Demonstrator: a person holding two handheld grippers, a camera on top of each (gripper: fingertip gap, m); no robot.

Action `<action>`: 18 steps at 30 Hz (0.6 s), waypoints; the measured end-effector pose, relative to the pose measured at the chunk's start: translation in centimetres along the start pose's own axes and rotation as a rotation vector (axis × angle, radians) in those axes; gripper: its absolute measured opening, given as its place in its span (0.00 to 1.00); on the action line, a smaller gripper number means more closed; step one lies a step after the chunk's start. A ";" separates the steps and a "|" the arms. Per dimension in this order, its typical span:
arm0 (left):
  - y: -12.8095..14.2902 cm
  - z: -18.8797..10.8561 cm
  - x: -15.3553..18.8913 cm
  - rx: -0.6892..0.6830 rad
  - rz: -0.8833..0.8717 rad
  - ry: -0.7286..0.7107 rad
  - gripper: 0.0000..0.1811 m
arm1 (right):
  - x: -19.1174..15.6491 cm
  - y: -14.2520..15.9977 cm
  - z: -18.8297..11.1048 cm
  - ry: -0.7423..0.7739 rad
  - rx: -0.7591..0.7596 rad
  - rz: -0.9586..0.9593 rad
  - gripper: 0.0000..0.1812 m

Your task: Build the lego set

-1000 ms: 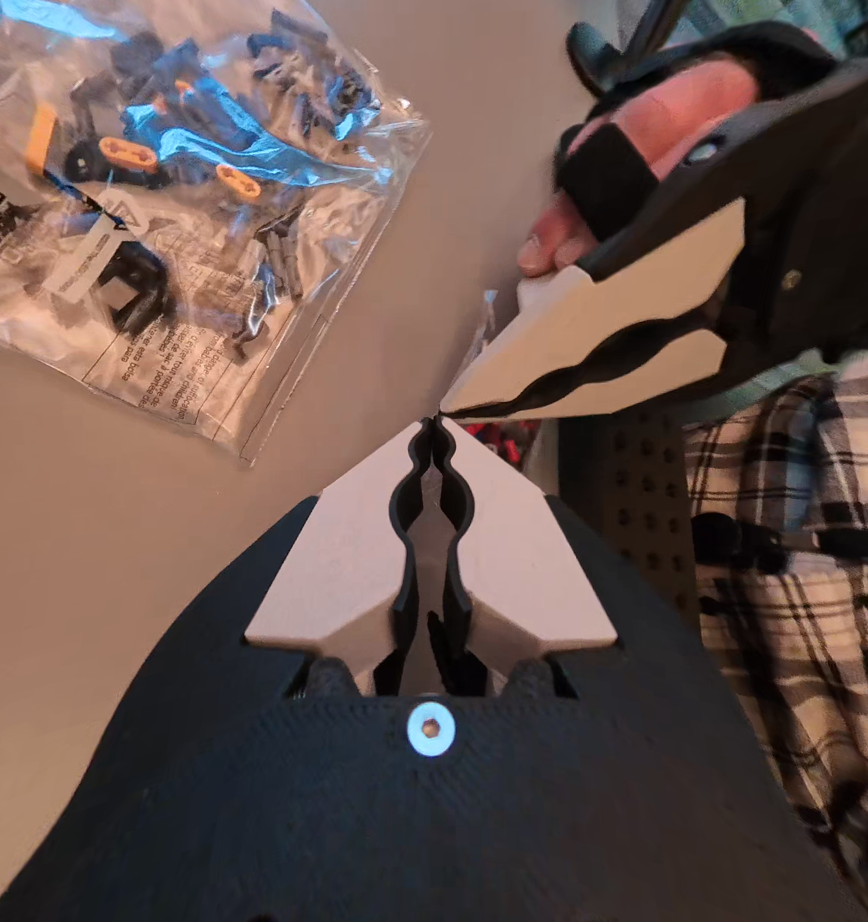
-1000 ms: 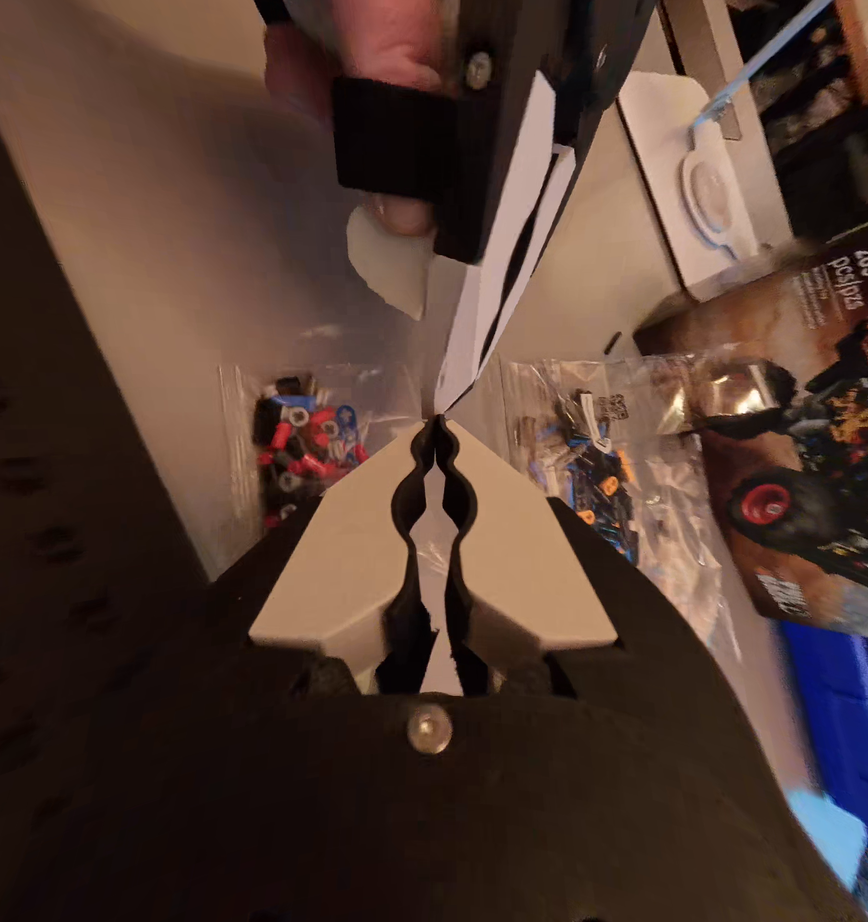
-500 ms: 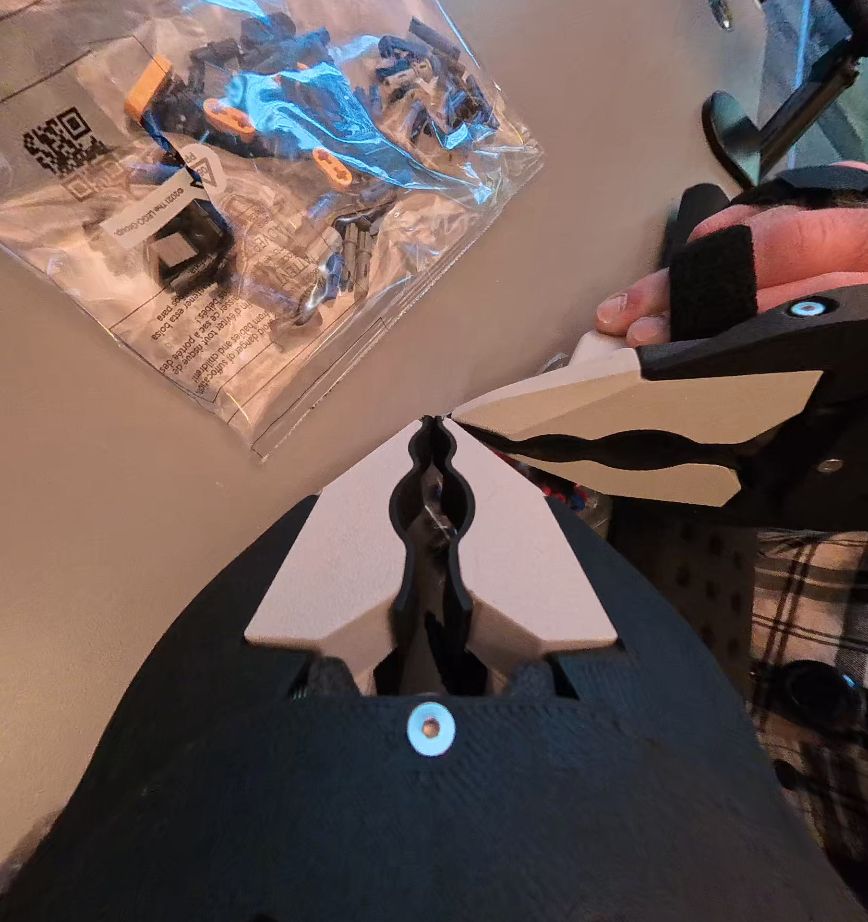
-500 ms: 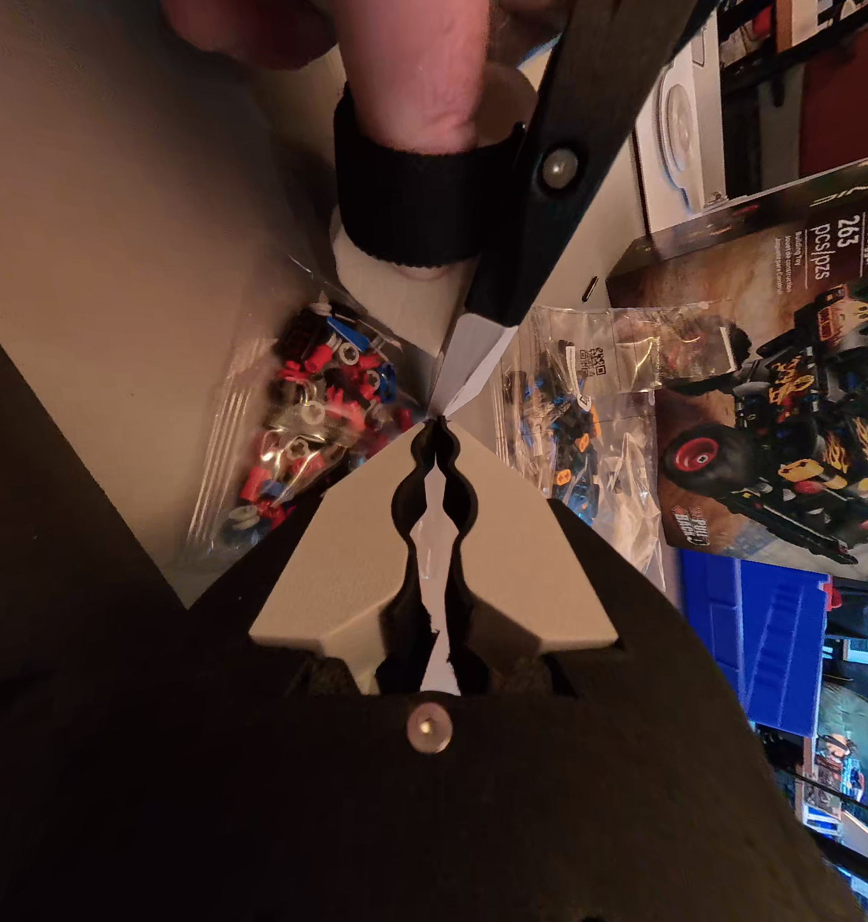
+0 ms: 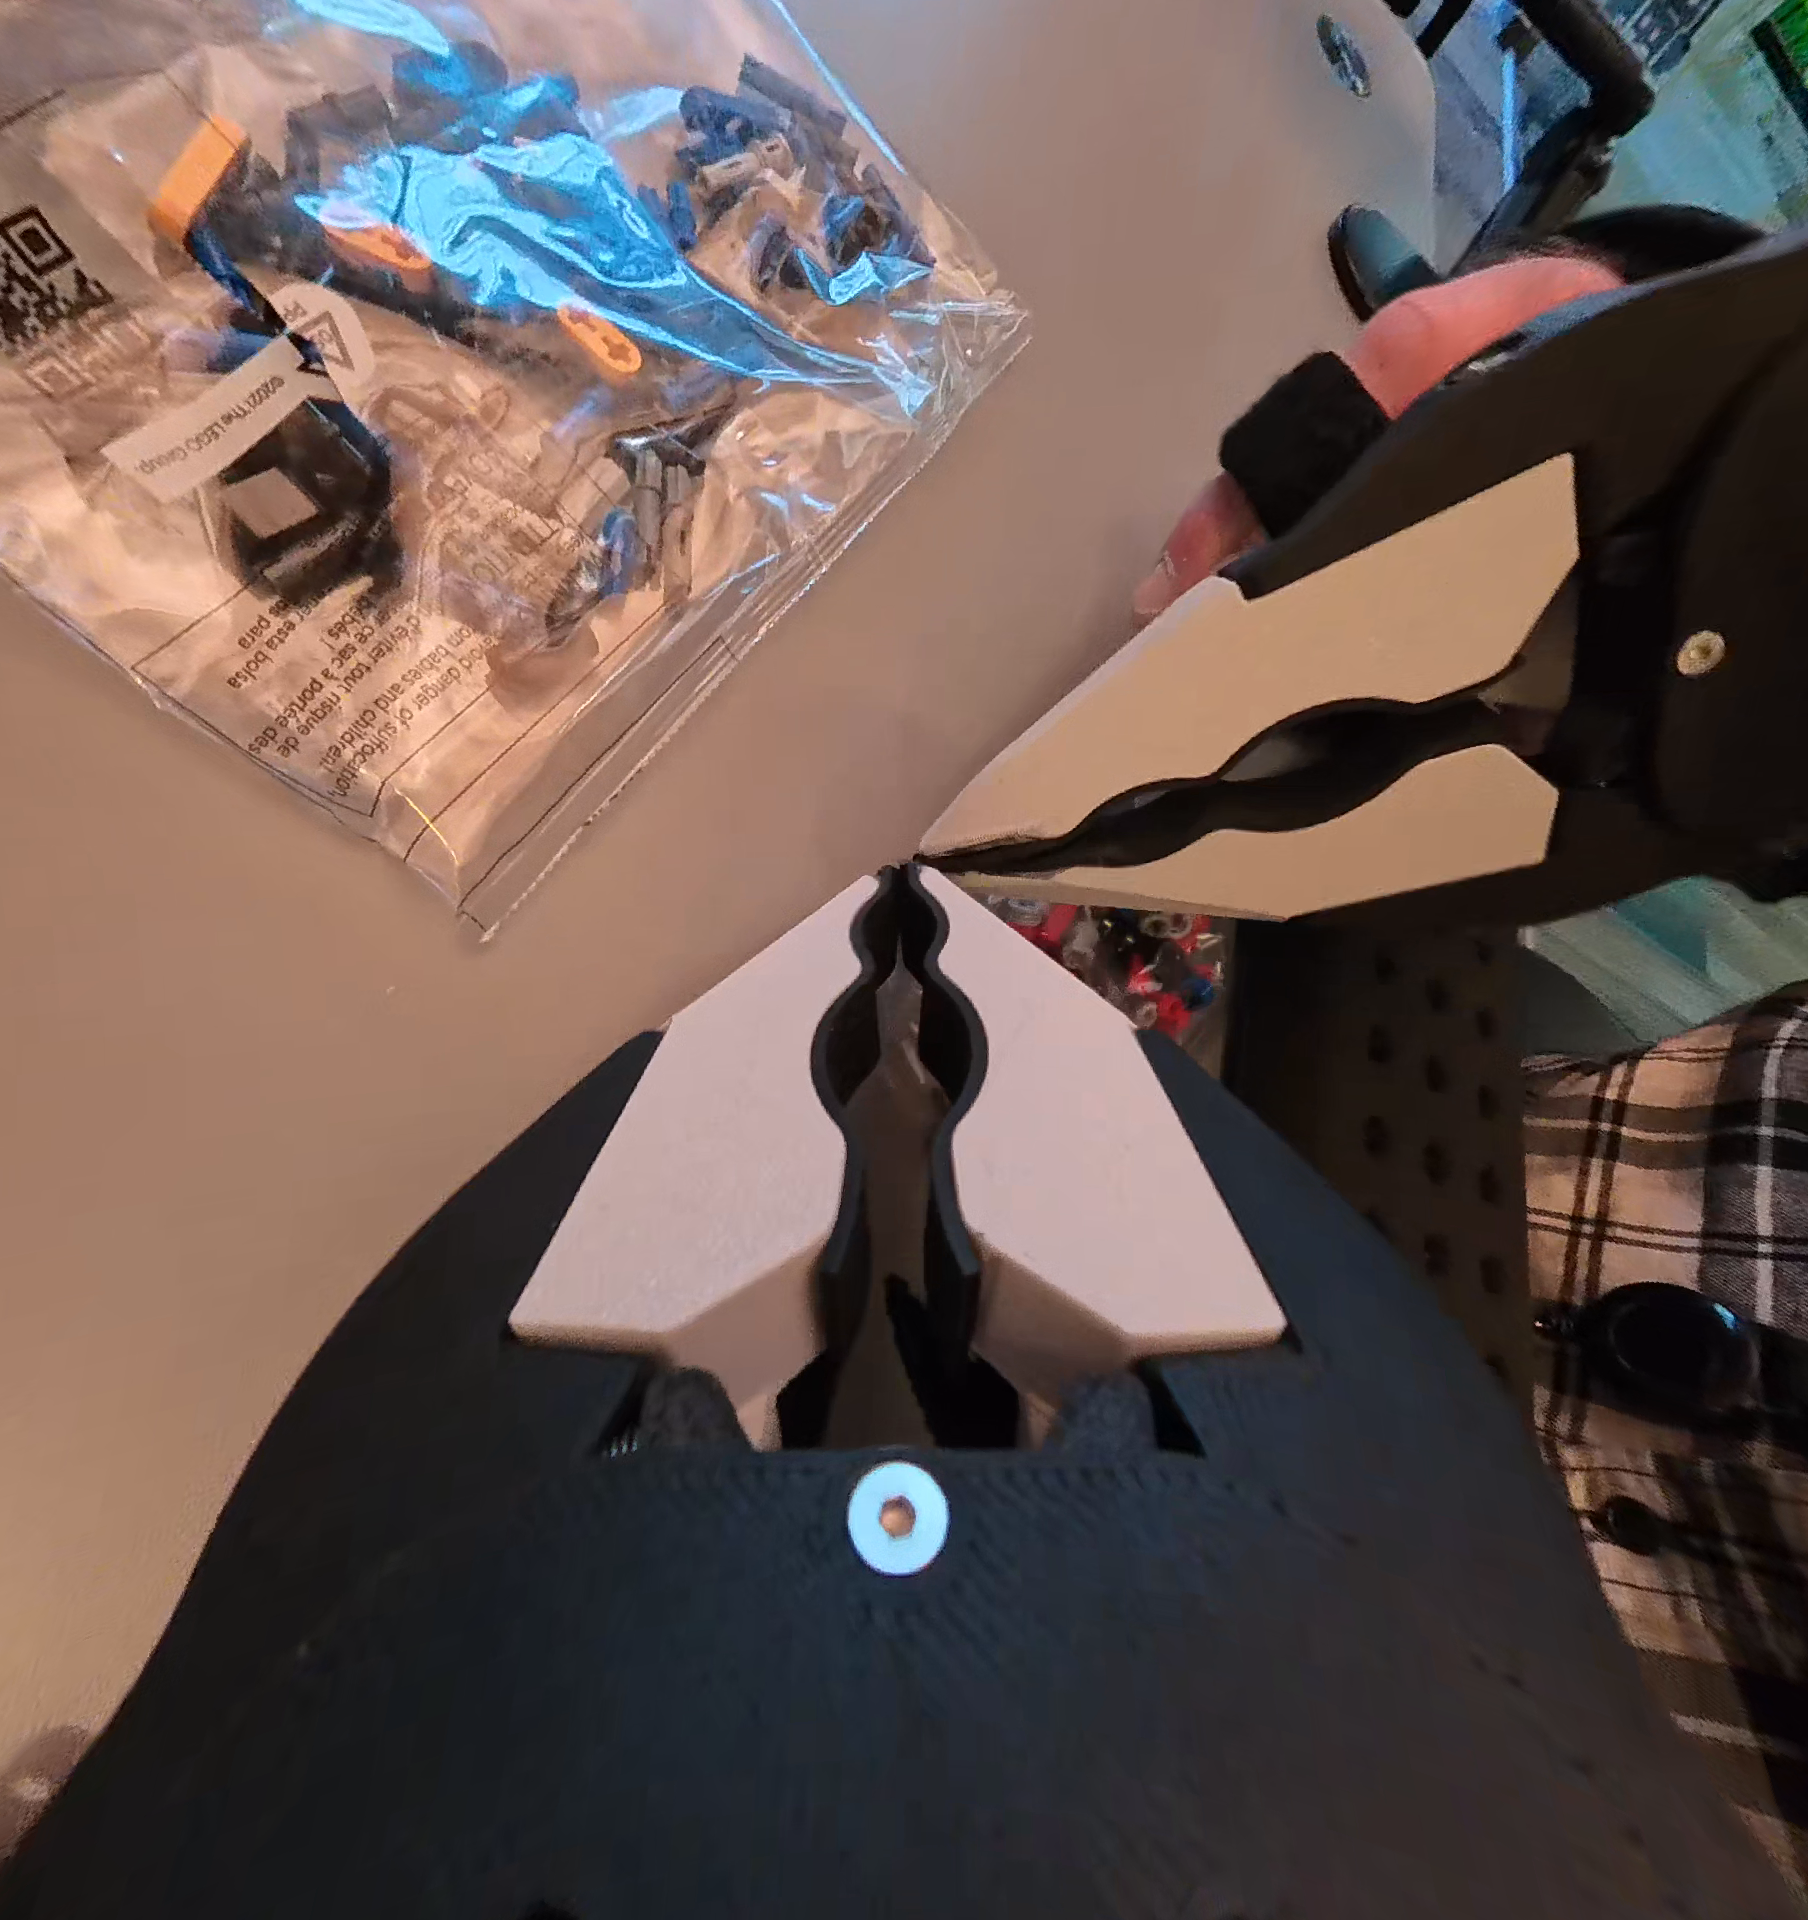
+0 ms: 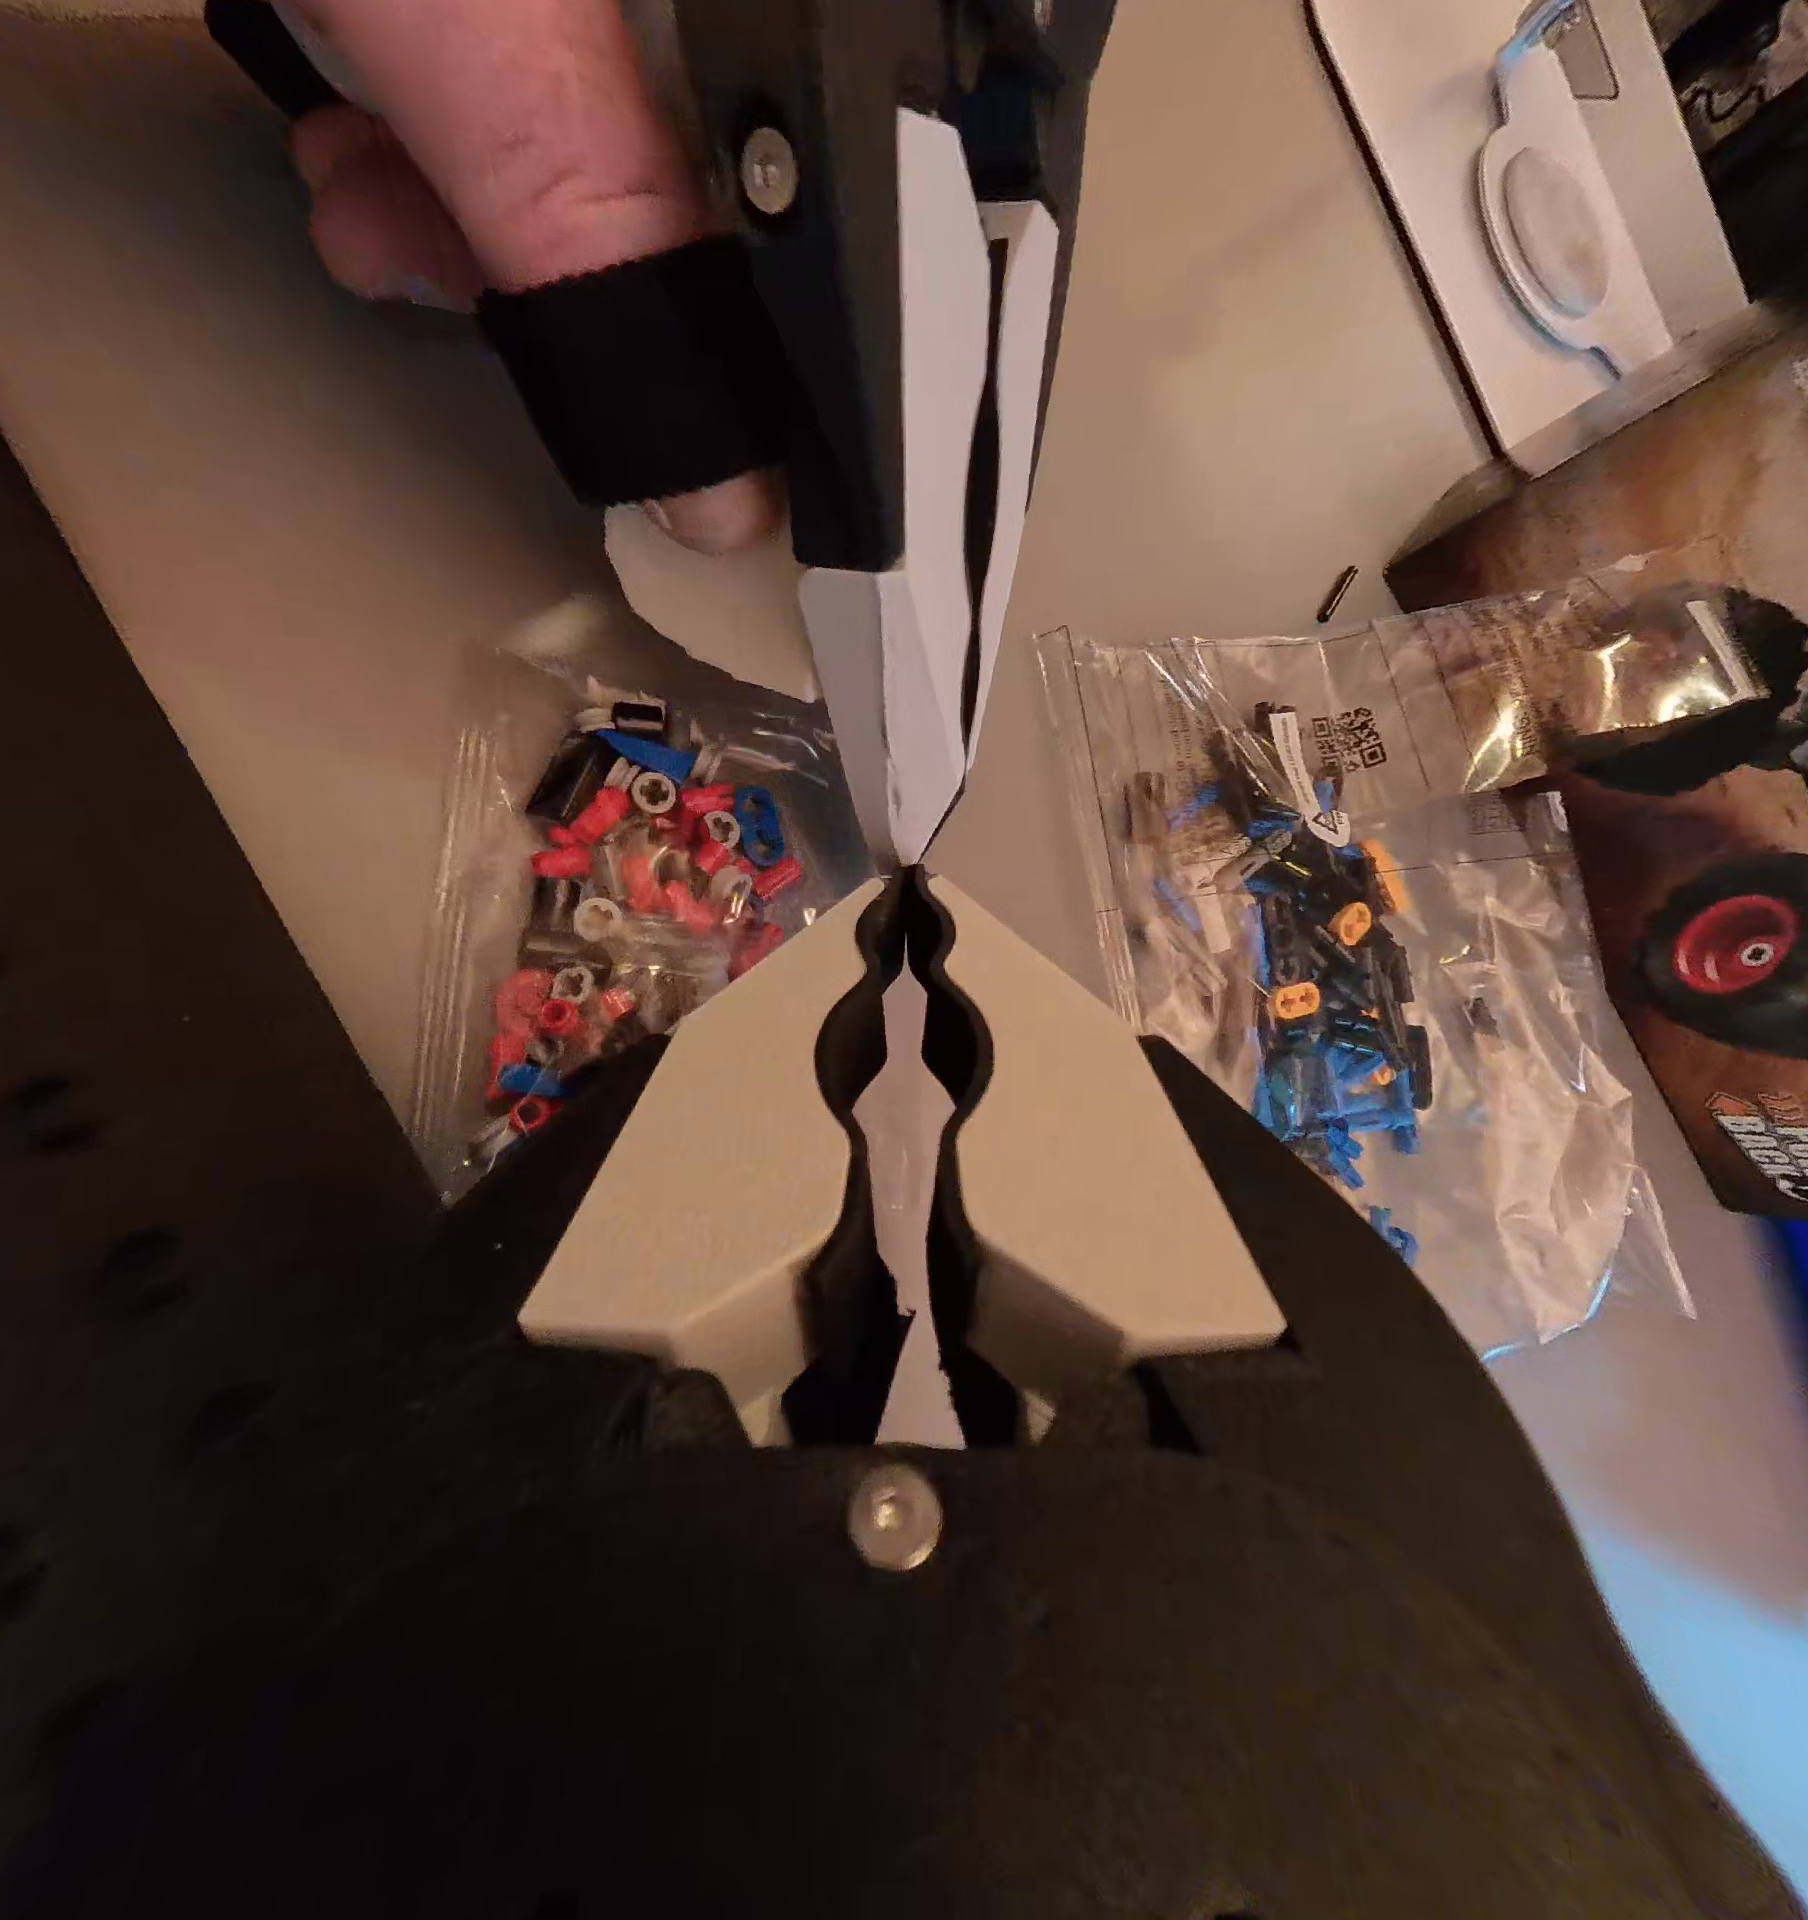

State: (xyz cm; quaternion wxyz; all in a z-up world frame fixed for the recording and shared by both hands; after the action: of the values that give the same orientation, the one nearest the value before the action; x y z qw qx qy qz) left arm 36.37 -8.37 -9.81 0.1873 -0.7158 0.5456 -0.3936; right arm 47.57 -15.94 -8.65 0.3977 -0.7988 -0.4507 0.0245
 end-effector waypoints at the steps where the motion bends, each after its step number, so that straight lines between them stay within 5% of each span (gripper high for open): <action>1: 0.0 0.1 -0.1 -0.009 -0.005 -0.016 0.00 | -0.2 0.0 0.1 0.016 -0.009 -0.020 0.00; 4: -0.2 0.2 -0.3 -0.001 -0.019 -0.079 0.00 | -1.1 -0.3 0.6 0.108 -0.047 -0.112 0.00; 6: -0.9 0.0 -1.4 0.012 -0.001 -0.233 0.00 | -3.1 -1.6 0.4 -0.021 0.030 -0.099 0.00; 8: -1.2 0.8 -0.7 -0.012 0.010 -0.185 0.00 | -4.5 -2.2 0.9 0.056 0.014 -0.199 0.00; 18: -1.4 -1.3 -0.7 0.103 0.013 -0.105 0.00 | 0.9 0.2 -2.6 -0.044 0.161 0.154 0.00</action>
State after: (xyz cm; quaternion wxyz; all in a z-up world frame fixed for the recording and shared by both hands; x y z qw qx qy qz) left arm 36.23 -7.06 -8.28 0.2549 -0.7213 0.5188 -0.3816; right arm 49.29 -16.91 -6.66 0.4475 -0.7958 -0.3933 0.1085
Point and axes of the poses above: each gripper's, where its closed fingertips meet, z out along the fingers, y out of its underside, x = y × z across the jaws, the point moved 10 cm from there along -z, back along the fingers, and after that the axes turned 9 degrees about z, right-handed, at the moved point
